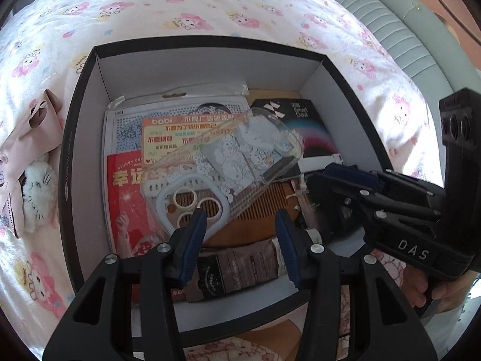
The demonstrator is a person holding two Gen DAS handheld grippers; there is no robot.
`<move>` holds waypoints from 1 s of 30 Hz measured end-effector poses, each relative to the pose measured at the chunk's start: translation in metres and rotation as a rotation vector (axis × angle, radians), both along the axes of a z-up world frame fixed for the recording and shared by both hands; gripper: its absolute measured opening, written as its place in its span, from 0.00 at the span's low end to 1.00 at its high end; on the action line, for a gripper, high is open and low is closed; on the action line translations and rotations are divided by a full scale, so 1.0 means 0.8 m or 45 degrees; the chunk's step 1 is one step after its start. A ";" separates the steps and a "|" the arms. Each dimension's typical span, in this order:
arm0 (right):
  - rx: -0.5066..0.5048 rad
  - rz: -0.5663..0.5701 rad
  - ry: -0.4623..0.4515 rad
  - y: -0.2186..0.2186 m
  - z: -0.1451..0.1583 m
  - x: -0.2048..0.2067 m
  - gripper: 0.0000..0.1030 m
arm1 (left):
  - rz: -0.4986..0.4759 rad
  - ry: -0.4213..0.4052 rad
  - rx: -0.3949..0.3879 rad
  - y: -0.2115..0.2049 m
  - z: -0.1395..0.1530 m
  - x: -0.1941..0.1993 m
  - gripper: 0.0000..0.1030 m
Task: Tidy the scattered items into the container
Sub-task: 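Open the left gripper to release the phone case into the box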
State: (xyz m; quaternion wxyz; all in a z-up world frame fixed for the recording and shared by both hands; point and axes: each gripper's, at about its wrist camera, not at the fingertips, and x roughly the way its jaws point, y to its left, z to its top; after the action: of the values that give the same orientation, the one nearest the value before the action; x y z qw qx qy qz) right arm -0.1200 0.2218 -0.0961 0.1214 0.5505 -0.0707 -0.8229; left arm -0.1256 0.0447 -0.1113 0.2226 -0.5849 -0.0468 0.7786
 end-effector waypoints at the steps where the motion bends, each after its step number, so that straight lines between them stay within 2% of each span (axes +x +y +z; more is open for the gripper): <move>1: -0.002 0.004 -0.009 0.001 -0.001 0.000 0.27 | -0.007 0.001 -0.028 0.002 -0.001 0.001 0.46; 4: -0.003 0.017 -0.021 0.002 -0.003 0.003 0.27 | -0.023 -0.003 -0.077 0.004 0.000 0.002 0.46; 15: 0.031 0.076 -0.086 -0.004 -0.018 -0.011 0.27 | -0.035 -0.021 -0.158 0.002 0.006 -0.002 0.46; 19: 0.042 0.123 -0.094 -0.018 -0.019 -0.014 0.27 | -0.096 0.000 -0.078 0.004 0.023 0.011 0.46; 22: 0.049 0.124 -0.101 -0.025 -0.021 -0.018 0.27 | -0.114 -0.023 -0.149 0.009 0.011 0.009 0.46; 26: 0.053 0.134 -0.119 -0.032 -0.025 -0.023 0.27 | -0.098 -0.016 -0.174 0.012 0.009 0.003 0.46; 30: 0.050 0.150 -0.140 -0.035 -0.028 -0.027 0.27 | -0.072 0.045 -0.318 0.018 0.006 -0.009 0.46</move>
State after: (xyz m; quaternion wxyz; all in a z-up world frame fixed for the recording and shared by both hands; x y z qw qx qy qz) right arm -0.1415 0.1939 -0.1186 0.1547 0.6003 -0.0286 -0.7841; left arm -0.1328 0.0592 -0.1069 0.1708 -0.5955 0.0710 0.7818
